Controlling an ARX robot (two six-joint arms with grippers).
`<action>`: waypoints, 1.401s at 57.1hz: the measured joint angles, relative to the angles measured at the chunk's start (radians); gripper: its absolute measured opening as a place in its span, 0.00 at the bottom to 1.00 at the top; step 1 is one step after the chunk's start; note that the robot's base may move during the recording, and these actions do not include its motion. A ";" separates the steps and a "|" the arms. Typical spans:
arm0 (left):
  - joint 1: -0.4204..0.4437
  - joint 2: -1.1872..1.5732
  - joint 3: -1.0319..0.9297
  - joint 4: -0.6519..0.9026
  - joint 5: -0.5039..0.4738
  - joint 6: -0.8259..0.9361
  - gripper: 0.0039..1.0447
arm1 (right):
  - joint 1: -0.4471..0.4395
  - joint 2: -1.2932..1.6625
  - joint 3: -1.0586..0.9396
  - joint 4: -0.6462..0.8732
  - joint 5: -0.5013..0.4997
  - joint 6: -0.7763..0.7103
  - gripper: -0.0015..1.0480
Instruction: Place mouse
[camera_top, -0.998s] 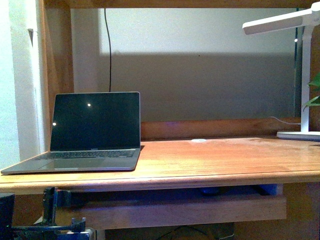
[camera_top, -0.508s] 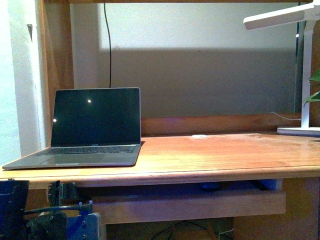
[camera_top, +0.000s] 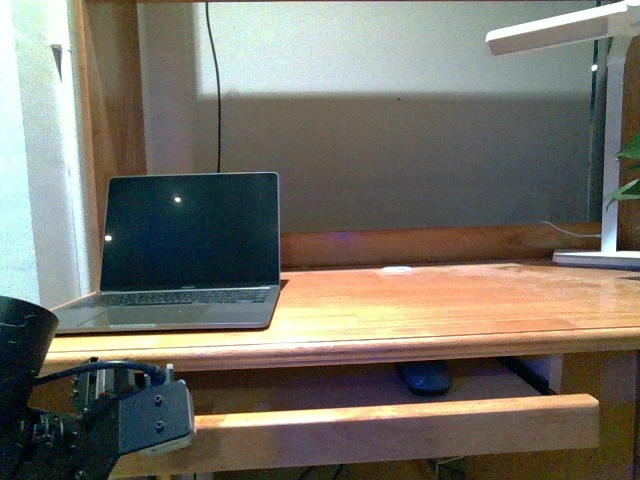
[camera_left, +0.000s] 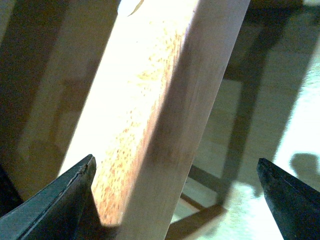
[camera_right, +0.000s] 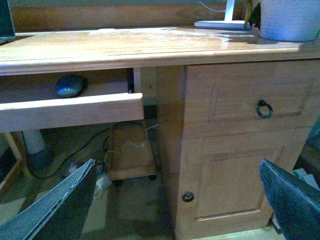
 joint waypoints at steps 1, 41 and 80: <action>-0.003 -0.015 -0.011 -0.014 0.015 -0.015 0.93 | 0.000 0.000 0.000 0.000 0.000 0.000 0.93; -0.157 -0.432 -0.369 0.397 -0.141 -1.126 0.93 | 0.000 0.000 0.000 0.000 0.000 0.000 0.93; -0.215 -1.735 -0.931 -0.018 -0.741 -1.117 0.34 | 0.000 0.000 0.000 0.000 0.000 0.000 0.93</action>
